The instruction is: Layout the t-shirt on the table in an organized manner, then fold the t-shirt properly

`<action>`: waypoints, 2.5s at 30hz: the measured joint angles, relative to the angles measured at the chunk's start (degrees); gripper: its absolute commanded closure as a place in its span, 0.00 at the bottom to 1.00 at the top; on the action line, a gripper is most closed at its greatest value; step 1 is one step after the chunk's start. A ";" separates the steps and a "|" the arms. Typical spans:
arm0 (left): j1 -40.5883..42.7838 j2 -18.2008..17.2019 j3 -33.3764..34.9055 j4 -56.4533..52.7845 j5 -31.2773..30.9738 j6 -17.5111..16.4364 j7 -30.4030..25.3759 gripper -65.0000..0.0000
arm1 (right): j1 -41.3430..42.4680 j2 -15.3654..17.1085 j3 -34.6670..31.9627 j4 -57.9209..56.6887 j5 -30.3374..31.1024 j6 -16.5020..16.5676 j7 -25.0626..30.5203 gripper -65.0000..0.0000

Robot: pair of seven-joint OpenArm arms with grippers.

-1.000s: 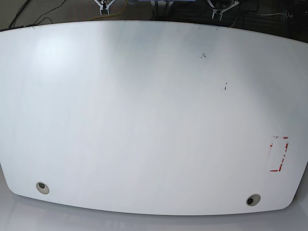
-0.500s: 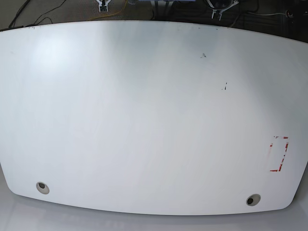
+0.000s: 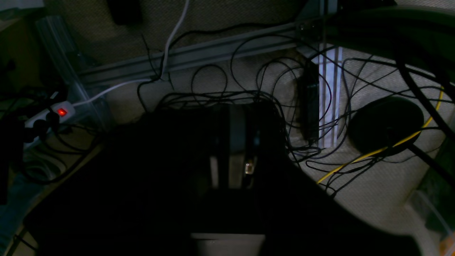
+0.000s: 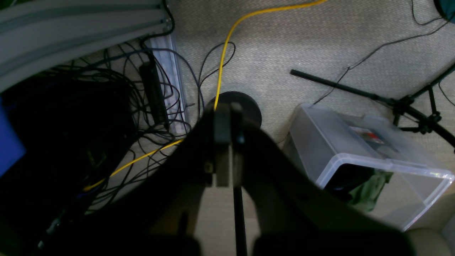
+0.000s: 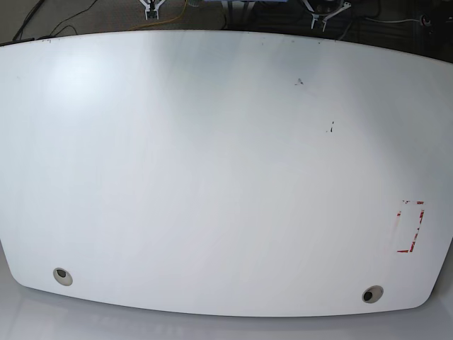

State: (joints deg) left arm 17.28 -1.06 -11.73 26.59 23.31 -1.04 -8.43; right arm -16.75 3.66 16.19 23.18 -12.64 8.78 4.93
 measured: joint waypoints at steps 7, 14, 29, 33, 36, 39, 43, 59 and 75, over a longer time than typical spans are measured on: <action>-0.15 0.74 0.00 -0.02 0.02 0.20 -0.02 0.97 | 0.04 0.00 0.00 -0.04 -0.02 0.00 0.02 0.99; -1.05 1.81 0.00 -2.86 0.04 0.20 -0.24 0.97 | 0.02 -0.55 0.00 -0.04 -0.04 -0.42 0.00 0.99; -9.55 2.60 0.00 -24.83 0.22 0.17 -0.28 0.97 | 0.04 -1.46 0.00 -0.11 0.20 -0.44 0.02 0.99; -10.34 2.60 0.00 -26.45 0.24 0.17 -0.20 0.97 | 0.07 -2.14 0.00 -0.11 0.15 -0.42 -0.02 0.99; -10.45 2.49 0.00 -26.45 0.24 0.20 -0.20 0.97 | 0.04 -2.75 0.26 -0.15 0.22 -0.15 0.00 0.99; -10.58 2.40 0.00 -26.45 0.24 0.22 -0.22 0.97 | 0.07 -2.97 0.26 -0.28 0.22 -0.22 0.00 0.99; -10.78 2.14 0.00 -26.45 0.24 0.39 -0.24 0.97 | 0.79 -2.93 0.28 -1.44 0.31 -0.26 0.02 0.99; -13.55 1.38 0.00 -26.56 0.24 0.57 -0.15 0.97 | 10.29 -2.64 0.37 -18.16 0.26 -0.15 0.87 0.99; -14.03 1.18 0.00 -26.51 0.24 0.42 -0.20 0.97 | 11.30 -2.25 0.33 -18.75 0.37 -0.63 0.20 0.99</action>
State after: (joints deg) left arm 3.25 0.12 -11.73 0.08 23.55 -0.62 -8.62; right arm -5.45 1.41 16.51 4.43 -12.27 8.14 5.13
